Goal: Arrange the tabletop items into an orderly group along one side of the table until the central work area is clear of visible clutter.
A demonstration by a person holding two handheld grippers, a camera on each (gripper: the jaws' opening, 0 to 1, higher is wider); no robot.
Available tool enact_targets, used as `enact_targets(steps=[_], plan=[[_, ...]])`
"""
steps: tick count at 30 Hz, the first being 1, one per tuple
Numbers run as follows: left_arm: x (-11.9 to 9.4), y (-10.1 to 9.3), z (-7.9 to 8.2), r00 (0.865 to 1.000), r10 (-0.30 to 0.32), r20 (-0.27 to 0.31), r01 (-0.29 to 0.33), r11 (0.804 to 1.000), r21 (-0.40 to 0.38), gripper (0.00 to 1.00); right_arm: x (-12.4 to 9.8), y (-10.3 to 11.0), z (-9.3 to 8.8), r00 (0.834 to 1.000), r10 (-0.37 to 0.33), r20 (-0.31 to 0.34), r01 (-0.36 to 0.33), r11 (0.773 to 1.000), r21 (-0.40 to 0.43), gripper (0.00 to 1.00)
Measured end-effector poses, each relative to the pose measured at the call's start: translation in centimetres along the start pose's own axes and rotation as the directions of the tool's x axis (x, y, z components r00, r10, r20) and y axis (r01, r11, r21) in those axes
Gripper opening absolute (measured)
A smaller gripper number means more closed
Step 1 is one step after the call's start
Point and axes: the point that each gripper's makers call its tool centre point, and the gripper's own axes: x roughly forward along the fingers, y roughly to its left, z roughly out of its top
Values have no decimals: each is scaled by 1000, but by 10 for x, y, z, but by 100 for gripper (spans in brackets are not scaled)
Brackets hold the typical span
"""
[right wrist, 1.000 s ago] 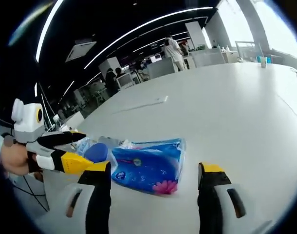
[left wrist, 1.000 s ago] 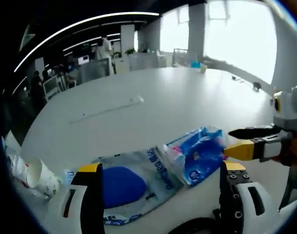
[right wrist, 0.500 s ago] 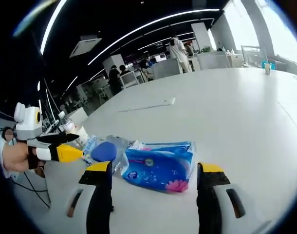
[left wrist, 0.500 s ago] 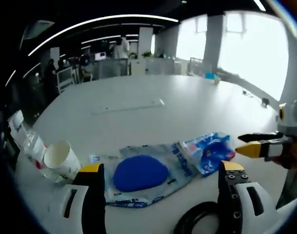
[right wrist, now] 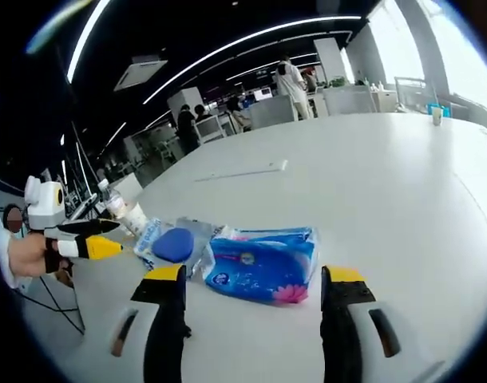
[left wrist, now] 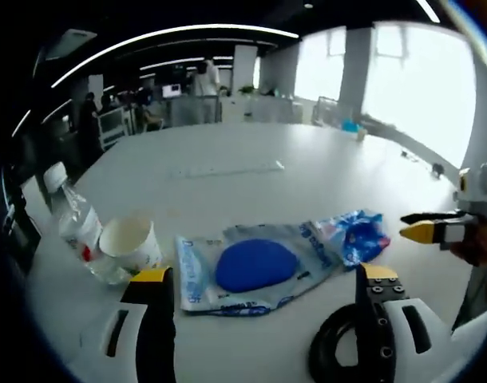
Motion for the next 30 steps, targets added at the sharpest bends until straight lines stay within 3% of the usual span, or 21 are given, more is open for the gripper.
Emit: enact_targets(steps=[11, 17, 22, 30], plan=[[-19, 9, -14, 1000, 1, 13, 0, 999, -45, 92, -14, 4, -9, 1000, -4, -12, 4, 1000, 8, 65], [-30, 21, -27, 1000, 12, -12, -12, 998, -63, 93, -22, 5, -10, 1000, -6, -11, 6, 1000, 15, 65], [-41, 30, -26, 1000, 12, -19, -12, 999, -31, 94, -25, 4, -12, 1000, -11, -7, 11, 1000, 28, 65], [-57, 49, -24, 1000, 23, 0, -23, 997, -78, 96, -30, 6, -11, 1000, -11, -7, 11, 999, 41, 65]])
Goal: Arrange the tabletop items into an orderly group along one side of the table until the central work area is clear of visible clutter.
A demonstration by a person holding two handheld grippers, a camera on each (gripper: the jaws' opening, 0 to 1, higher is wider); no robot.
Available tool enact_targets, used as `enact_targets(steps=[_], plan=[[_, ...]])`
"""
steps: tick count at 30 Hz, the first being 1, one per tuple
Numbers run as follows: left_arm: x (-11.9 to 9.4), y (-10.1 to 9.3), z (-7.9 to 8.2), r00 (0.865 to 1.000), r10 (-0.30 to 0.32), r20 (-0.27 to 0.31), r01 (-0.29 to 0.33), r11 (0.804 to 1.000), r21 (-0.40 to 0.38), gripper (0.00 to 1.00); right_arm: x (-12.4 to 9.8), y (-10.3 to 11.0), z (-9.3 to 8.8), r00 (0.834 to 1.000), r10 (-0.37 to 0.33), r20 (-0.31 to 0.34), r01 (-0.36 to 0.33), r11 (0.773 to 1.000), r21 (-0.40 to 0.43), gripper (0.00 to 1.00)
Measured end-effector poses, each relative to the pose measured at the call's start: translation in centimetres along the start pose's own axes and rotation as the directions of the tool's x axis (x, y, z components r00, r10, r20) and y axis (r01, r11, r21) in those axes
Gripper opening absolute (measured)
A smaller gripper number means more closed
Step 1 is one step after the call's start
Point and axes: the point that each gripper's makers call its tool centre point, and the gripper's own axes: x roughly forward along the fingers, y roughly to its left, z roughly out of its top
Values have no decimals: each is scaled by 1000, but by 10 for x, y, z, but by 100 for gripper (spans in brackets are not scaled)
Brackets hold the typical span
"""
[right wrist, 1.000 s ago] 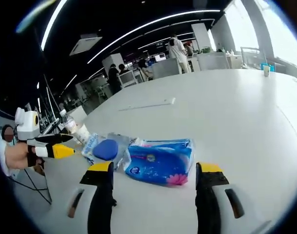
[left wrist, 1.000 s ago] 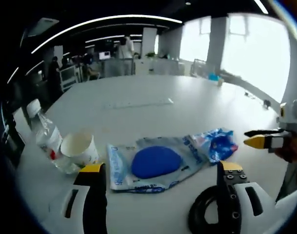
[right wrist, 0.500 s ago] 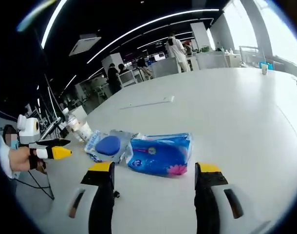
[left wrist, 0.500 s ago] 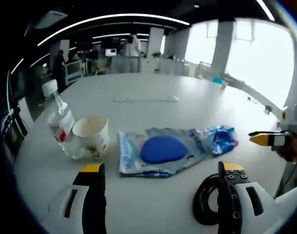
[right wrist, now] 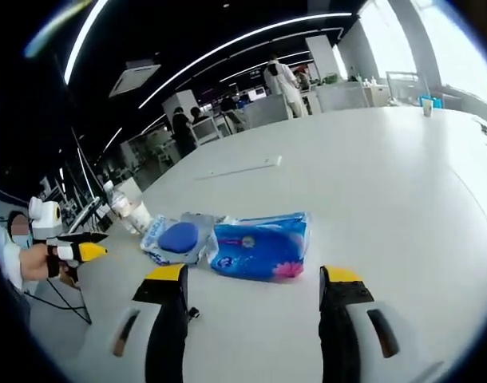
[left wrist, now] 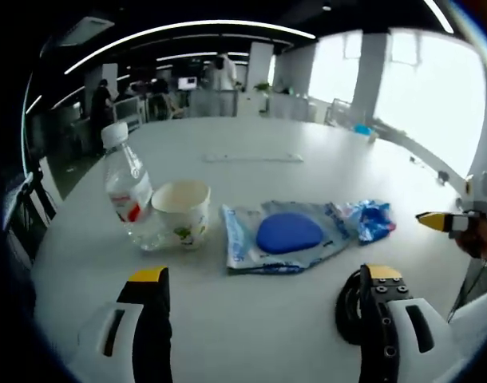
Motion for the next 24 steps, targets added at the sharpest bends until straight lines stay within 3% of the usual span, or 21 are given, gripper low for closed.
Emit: enact_targets(steps=[3, 11, 17, 24], plan=[[-8, 5, -1, 1000, 1, 19, -1, 1000, -5, 96, -2, 1, -1, 1000, 2, -6, -2, 1000, -5, 65], [-20, 25, -14, 999, 38, -5, -38, 999, -15, 96, -2, 2, -6, 1000, 8, -16, -8, 1000, -5, 64], [-20, 28, -14, 999, 50, 0, -50, 998, -30, 96, 1, 2, -9, 1000, 7, -28, -7, 1000, 0, 64], [-22, 28, -17, 1000, 23, -7, -24, 999, -32, 96, 2, 5, -10, 999, 13, -38, -13, 1000, -4, 63]])
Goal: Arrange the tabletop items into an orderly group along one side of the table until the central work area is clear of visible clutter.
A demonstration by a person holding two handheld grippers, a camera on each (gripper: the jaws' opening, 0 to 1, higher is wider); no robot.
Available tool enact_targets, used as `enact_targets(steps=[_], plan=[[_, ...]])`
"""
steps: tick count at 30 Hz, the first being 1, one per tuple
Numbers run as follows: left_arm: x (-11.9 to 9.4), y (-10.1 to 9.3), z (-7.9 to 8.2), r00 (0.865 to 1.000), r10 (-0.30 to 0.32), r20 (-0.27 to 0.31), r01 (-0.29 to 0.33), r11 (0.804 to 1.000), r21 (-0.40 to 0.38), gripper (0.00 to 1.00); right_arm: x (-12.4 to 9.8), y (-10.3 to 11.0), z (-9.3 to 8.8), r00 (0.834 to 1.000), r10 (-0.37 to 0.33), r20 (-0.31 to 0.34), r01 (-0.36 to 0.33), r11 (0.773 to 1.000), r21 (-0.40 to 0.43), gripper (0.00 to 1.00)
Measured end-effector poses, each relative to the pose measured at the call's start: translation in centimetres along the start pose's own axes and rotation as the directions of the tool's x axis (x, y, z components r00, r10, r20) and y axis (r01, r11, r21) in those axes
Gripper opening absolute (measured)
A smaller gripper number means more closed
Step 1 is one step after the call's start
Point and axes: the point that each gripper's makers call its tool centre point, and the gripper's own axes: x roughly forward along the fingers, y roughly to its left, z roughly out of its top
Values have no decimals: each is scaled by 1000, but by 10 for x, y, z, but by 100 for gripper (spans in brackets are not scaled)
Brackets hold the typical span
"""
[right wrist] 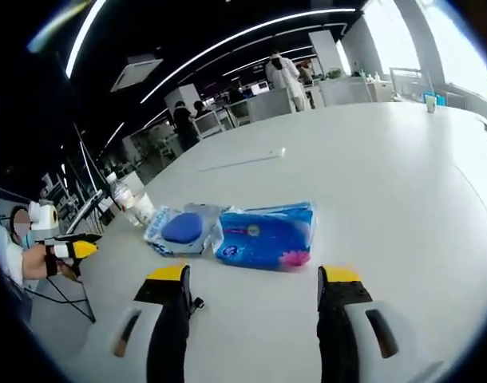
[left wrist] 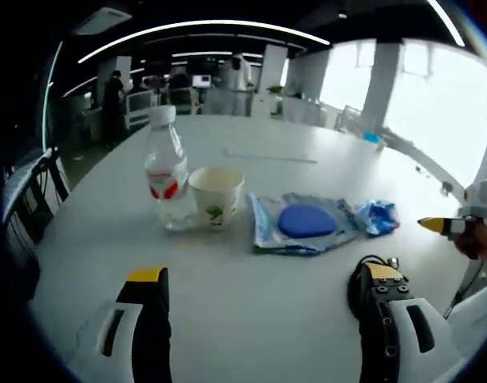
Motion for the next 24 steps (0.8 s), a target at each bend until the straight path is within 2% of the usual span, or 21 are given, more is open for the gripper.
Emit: enact_targets(steps=[5, 8, 14, 24], plan=[[-5, 8, -5, 1000, 4, -9, -4, 1000, -1, 96, -1, 0, -2, 1000, -1, -9, 1, 1000, 1, 63], [-9, 15, -8, 1000, 19, -16, -19, 1000, -18, 96, -1, 8, -7, 1000, 4, -24, -4, 1000, 2, 62], [-15, 25, -18, 999, 34, -28, -35, 998, -45, 96, 6, 33, -24, 998, 27, -55, -27, 1000, -5, 61], [-24, 43, -22, 999, 39, -34, -41, 998, -57, 96, 17, 74, -55, 993, 53, -110, -56, 998, -22, 59]])
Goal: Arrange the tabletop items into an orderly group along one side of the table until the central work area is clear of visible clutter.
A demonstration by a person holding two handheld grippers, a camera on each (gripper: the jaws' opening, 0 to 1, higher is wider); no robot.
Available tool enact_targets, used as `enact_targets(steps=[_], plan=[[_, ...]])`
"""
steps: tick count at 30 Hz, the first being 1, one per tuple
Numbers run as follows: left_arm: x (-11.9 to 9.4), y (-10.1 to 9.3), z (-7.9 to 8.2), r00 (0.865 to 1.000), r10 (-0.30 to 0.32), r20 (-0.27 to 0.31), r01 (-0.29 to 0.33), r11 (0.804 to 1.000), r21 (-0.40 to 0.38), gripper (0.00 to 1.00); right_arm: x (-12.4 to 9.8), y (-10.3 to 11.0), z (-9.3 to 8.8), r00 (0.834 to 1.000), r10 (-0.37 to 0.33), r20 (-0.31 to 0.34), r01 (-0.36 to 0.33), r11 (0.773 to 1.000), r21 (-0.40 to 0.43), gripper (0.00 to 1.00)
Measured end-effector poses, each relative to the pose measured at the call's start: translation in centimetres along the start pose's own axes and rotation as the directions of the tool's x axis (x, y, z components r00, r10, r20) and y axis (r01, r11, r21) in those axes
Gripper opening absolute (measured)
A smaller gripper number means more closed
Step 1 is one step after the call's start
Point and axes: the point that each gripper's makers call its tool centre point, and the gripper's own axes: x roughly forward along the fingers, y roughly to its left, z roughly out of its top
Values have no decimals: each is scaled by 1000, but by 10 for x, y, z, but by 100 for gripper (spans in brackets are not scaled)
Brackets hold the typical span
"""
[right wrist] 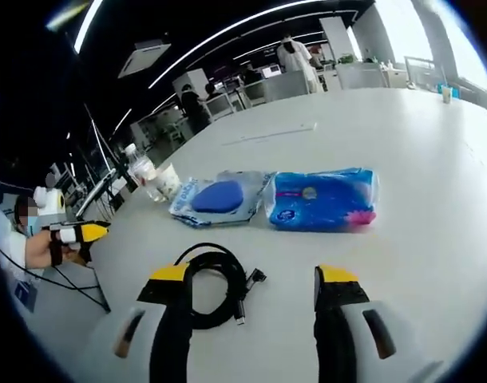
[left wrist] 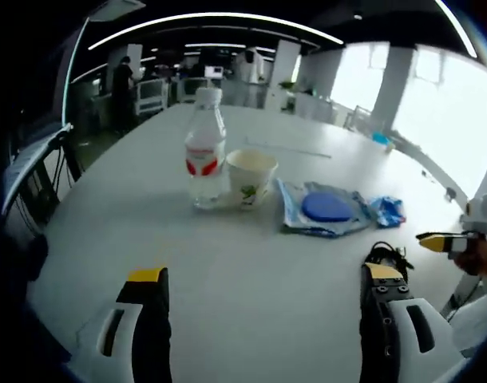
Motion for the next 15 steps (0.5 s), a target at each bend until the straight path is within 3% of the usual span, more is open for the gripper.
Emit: enact_targets(steps=[11, 15], plan=[[-11, 16, -3, 999, -47, -13, 47, 999, 26, 97, 23, 23, -17, 998, -30, -56, 25, 996, -91, 53], [-17, 8, -2, 990, -143, -5, 143, 989, 38, 97, 31, 26, -20, 997, -42, -66, 35, 994, -107, 53]])
